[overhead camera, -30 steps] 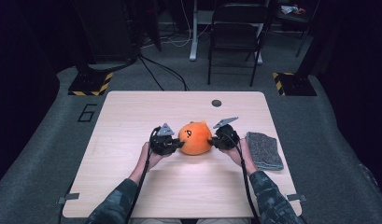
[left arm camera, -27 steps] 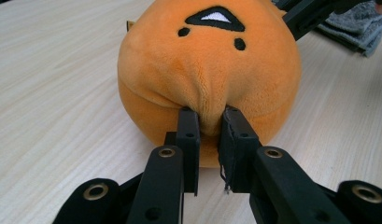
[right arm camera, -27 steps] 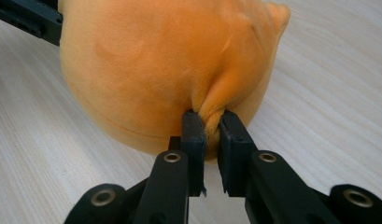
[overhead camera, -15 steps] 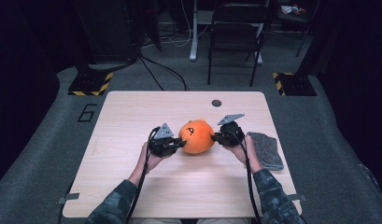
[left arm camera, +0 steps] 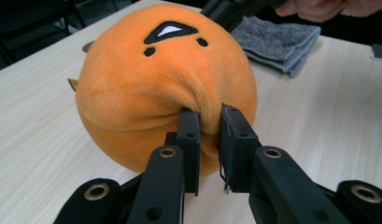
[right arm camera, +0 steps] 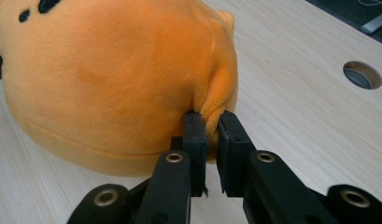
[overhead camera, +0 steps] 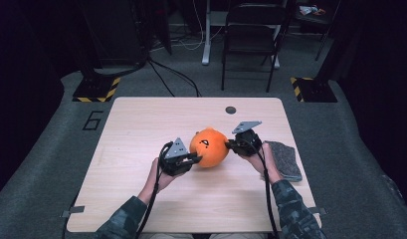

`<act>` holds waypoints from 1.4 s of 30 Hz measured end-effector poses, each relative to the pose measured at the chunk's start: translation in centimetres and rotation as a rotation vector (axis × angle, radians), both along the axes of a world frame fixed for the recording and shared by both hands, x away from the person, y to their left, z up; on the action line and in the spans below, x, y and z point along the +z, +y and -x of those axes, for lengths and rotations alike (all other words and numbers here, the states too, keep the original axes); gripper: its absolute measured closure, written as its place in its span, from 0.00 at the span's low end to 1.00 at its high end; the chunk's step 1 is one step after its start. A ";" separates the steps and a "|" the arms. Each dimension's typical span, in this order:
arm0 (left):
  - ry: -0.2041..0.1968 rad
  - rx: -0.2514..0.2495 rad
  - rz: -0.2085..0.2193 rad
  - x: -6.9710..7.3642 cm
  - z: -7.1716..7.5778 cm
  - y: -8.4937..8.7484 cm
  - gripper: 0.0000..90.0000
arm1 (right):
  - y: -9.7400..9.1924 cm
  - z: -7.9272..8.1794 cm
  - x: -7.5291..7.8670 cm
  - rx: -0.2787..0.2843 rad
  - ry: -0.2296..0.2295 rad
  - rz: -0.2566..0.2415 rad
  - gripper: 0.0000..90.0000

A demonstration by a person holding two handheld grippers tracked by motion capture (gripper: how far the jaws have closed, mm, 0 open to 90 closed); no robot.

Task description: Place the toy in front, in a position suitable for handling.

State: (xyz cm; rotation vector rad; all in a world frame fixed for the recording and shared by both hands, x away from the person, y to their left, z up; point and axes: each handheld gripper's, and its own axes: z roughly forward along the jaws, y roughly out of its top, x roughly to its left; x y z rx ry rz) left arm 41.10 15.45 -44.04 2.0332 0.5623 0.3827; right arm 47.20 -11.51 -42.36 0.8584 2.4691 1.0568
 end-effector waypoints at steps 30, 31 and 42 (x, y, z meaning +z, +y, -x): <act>0.129 0.033 0.060 -0.9 -3.8 4.1 0.40 | -0.3 -1.7 -3.2 -0.007 0.020 0.098 0.51; 0.129 0.033 0.060 -0.9 -3.8 4.1 0.40 | -0.6 -1.6 -3.0 -0.012 0.012 0.082 0.44; 0.148 0.034 0.020 -2.7 -5.7 3.0 0.36 | -1.3 0.8 -1.2 -0.060 0.138 -0.043 0.23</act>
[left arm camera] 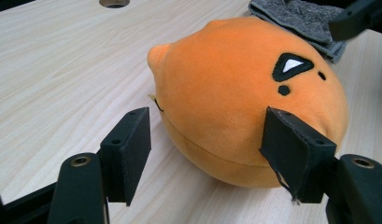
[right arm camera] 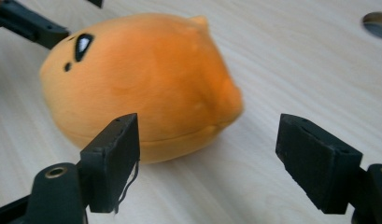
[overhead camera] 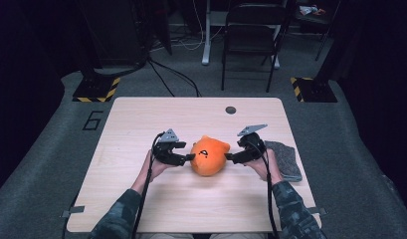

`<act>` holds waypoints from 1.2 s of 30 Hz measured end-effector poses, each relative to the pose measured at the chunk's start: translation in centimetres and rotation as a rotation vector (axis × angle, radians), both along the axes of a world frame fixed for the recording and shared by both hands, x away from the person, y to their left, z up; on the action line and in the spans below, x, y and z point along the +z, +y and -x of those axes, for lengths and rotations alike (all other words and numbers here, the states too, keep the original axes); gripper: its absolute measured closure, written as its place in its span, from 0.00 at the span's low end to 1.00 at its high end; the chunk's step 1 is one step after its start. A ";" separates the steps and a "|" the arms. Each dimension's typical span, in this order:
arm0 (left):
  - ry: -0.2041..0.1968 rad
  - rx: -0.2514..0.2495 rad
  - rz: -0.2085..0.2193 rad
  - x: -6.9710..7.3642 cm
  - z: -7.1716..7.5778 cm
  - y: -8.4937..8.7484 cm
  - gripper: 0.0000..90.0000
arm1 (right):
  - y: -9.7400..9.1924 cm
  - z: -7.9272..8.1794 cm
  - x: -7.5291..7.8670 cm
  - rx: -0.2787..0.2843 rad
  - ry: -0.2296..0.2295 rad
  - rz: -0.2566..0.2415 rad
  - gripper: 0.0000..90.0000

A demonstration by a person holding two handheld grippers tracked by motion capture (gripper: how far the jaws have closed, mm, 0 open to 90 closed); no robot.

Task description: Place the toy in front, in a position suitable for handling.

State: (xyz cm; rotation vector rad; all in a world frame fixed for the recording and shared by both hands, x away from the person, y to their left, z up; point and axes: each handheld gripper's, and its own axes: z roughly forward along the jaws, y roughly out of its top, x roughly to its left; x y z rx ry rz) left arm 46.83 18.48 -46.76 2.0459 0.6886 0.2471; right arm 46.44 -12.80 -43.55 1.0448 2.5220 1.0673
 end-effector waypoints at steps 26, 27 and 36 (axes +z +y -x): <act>-0.006 -0.064 0.002 -1.4 1.0 -2.1 0.84 | 3.1 0.3 -2.3 0.003 0.032 0.009 0.84; -0.006 -0.064 0.002 -1.4 1.0 -2.1 0.84 | 3.1 0.3 -2.3 0.003 0.032 0.009 0.84; -0.086 -0.062 0.021 2.1 3.4 -2.3 0.84 | 2.5 0.8 1.1 0.057 -0.075 0.001 0.84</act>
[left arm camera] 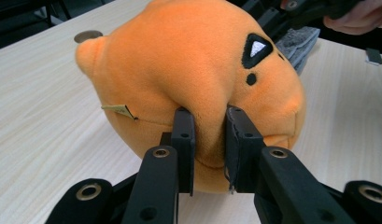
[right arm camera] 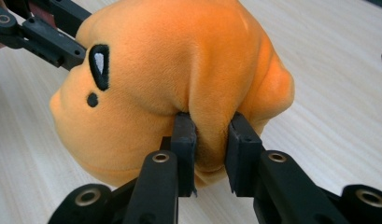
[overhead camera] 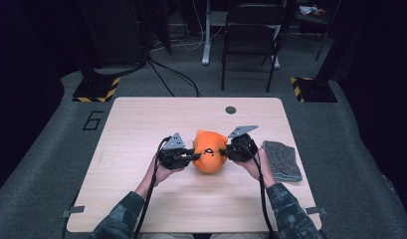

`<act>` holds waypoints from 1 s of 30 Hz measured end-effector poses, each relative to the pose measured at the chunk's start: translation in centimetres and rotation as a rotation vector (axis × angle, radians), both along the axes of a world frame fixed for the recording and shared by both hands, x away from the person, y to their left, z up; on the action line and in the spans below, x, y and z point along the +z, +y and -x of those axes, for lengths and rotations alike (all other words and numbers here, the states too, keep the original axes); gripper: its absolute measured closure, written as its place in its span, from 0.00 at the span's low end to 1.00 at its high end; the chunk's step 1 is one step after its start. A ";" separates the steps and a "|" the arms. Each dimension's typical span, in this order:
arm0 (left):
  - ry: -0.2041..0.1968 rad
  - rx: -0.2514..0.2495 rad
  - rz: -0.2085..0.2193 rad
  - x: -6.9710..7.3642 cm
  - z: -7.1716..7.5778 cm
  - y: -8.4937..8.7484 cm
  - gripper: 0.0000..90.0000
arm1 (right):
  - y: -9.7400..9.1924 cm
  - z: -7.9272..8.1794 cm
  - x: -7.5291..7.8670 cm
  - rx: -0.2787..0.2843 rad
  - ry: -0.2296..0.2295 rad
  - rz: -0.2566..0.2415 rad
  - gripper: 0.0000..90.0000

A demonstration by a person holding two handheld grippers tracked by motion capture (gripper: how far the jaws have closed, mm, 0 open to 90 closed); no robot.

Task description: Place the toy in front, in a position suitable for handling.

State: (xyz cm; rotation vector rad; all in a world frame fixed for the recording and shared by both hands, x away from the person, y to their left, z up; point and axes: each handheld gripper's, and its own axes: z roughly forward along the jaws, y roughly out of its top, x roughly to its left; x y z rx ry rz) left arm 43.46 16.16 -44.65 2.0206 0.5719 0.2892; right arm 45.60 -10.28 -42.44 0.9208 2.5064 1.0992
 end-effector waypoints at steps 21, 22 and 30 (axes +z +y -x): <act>0.089 -0.005 -0.099 -3.2 1.2 -3.1 0.84 | 0.5 -1.9 -3.0 0.069 0.013 0.123 0.80; 0.092 0.004 -0.087 -3.4 1.0 -3.0 0.84 | 0.5 -1.9 -3.0 0.069 0.013 0.123 0.80; 0.076 0.033 -0.100 -2.4 0.4 -1.5 0.64 | -0.7 -2.6 -3.0 0.040 0.036 0.096 0.52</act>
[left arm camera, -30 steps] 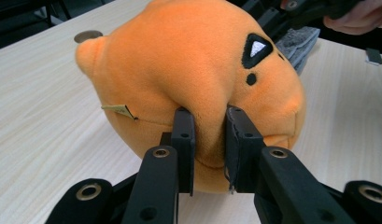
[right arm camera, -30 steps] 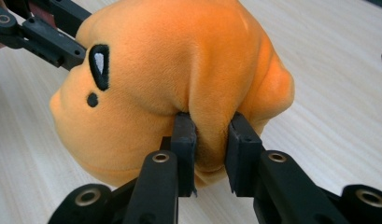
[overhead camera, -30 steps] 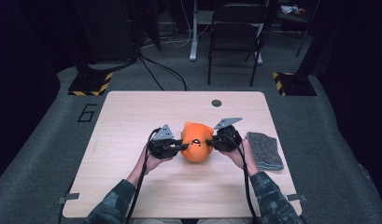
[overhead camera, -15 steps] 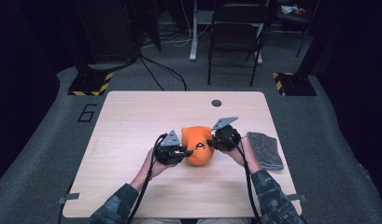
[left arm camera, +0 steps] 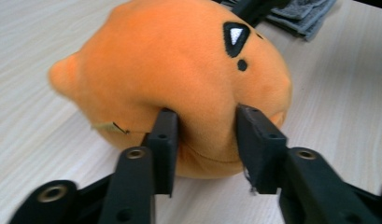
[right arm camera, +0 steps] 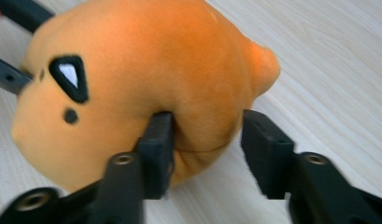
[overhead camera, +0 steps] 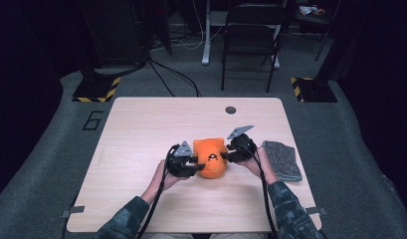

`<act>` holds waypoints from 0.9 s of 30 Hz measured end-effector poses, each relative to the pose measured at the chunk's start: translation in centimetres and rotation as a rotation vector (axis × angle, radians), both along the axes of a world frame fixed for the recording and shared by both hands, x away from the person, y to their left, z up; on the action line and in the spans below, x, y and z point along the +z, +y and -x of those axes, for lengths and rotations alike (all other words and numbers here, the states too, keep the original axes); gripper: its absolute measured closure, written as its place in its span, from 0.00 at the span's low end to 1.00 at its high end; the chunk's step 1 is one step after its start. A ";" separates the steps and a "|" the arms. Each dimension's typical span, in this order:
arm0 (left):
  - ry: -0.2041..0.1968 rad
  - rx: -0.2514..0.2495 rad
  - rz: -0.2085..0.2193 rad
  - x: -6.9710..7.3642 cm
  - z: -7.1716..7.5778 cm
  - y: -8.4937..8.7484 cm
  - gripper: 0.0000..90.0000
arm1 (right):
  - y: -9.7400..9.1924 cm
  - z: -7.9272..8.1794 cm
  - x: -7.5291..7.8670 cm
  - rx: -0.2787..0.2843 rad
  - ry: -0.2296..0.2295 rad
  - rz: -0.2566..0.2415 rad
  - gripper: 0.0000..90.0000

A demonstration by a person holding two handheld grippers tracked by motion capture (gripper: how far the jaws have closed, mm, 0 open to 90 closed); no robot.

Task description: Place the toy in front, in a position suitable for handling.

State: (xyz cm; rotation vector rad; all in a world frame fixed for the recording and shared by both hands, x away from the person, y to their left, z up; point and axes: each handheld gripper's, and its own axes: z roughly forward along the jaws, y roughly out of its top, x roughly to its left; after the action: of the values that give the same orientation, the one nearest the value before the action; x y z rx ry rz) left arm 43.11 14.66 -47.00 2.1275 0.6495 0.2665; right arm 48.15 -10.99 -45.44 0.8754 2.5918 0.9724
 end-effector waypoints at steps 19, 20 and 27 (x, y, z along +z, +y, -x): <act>-0.020 0.068 0.073 1.4 -3.1 3.6 0.36 | -0.9 2.6 2.7 -0.126 0.061 -0.107 0.20; -0.020 0.068 0.073 1.4 -3.1 3.6 0.36 | -0.9 2.6 2.7 -0.126 0.061 -0.107 0.20; 0.030 0.007 0.044 -0.2 -4.1 2.5 0.34 | 1.7 3.7 1.2 -0.119 0.092 -0.066 0.25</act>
State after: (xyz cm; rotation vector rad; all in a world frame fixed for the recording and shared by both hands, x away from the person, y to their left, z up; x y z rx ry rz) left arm 47.25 17.15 -47.16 2.0907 0.6738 0.2226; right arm 44.45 -9.28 -44.23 1.1025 2.5610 1.0122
